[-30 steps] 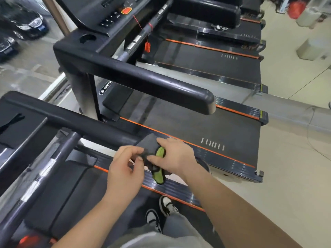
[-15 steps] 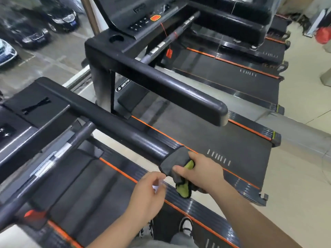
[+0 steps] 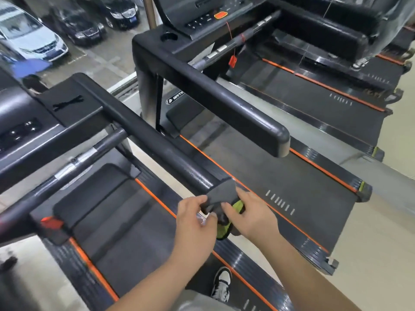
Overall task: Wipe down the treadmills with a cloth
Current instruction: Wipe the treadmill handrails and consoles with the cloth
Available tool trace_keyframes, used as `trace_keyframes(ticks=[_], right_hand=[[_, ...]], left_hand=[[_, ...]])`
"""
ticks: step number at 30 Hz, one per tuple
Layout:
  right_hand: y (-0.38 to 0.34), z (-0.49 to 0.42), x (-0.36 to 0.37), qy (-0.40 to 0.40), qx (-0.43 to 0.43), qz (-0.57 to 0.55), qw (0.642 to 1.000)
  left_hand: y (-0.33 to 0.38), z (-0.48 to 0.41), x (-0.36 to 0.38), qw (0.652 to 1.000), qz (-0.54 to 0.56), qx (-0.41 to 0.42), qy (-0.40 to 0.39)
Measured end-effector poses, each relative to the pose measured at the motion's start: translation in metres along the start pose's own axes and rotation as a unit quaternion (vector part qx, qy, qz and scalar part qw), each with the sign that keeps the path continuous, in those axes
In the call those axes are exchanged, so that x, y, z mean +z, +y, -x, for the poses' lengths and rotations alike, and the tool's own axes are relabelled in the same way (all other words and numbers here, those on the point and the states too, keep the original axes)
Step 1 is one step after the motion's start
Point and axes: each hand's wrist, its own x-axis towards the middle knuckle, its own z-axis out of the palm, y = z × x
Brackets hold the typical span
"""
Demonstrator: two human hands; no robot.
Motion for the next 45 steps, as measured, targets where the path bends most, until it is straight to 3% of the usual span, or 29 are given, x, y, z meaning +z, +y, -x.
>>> trace_keyframes(ticks=[3,5,6,8,10,12,14,17,20,23,25,27,31,34,36,38,40,43,45], right_hand=[[0.009,0.024,-0.011,-0.022,0.05,-0.167,0.984],[0.005,0.024,-0.017,-0.078,0.121,-0.317,0.937],[0.001,0.021,-0.018,-0.101,0.154,-0.348,0.919],[-0.01,0.018,-0.017,-0.116,0.153,-0.337,0.922],[-0.019,0.01,-0.01,-0.116,0.085,-0.21,0.967],[-0.051,-0.005,-0.007,-0.167,0.023,-0.141,0.976],[-0.075,-0.026,-0.009,-0.219,0.041,-0.204,0.953],[-0.103,-0.047,-0.024,-0.271,0.112,-0.394,0.871],[-0.123,-0.064,-0.046,-0.172,0.111,-0.446,0.871],[-0.12,-0.08,-0.045,0.001,0.091,-0.327,0.941],[-0.105,-0.081,-0.042,0.048,0.087,-0.212,0.972],[-0.088,-0.077,-0.038,0.009,0.083,-0.106,0.991],[-0.068,-0.068,-0.022,-0.083,0.098,0.02,0.991],[-0.062,-0.069,-0.018,-0.069,0.111,0.021,0.991],[-0.061,-0.078,-0.022,-0.079,0.151,-0.021,0.985],[-0.062,-0.085,-0.025,-0.095,0.172,-0.059,0.979],[-0.062,-0.086,-0.025,-0.105,0.177,-0.061,0.977],[-0.068,-0.083,-0.024,-0.095,0.152,-0.027,0.983],[-0.074,-0.082,-0.024,-0.085,0.132,-0.015,0.987]], left_hand=[[0.019,0.022,0.034,0.99,0.048,-0.094,-0.089],[0.028,0.034,0.049,0.98,0.032,-0.132,-0.143],[0.034,0.037,0.05,0.974,0.031,-0.158,-0.16],[0.035,0.035,0.049,0.962,0.049,-0.205,-0.172],[0.033,0.026,0.046,0.952,0.112,-0.234,-0.161],[0.029,0.008,0.042,0.93,0.215,-0.268,-0.134],[0.013,-0.014,0.04,0.907,0.294,-0.282,-0.108],[-0.015,-0.046,0.034,0.873,0.373,-0.298,-0.095],[-0.025,-0.088,0.02,0.88,0.364,-0.303,-0.036],[-0.018,-0.141,-0.004,0.91,0.299,-0.273,0.089],[-0.023,-0.177,-0.024,0.926,0.239,-0.231,0.179],[-0.027,-0.203,-0.04,0.921,0.241,-0.211,0.22],[-0.026,-0.186,-0.019,0.912,0.263,-0.236,0.209],[-0.021,-0.12,0.021,0.924,0.246,-0.265,0.122],[-0.016,-0.094,0.035,0.911,0.252,-0.322,0.05],[-0.014,-0.097,0.036,0.891,0.26,-0.37,0.034],[-0.015,-0.119,0.022,0.892,0.259,-0.367,0.046],[-0.025,-0.182,-0.02,0.918,0.251,-0.282,0.119],[-0.021,-0.222,-0.051,0.918,0.256,-0.251,0.172]])
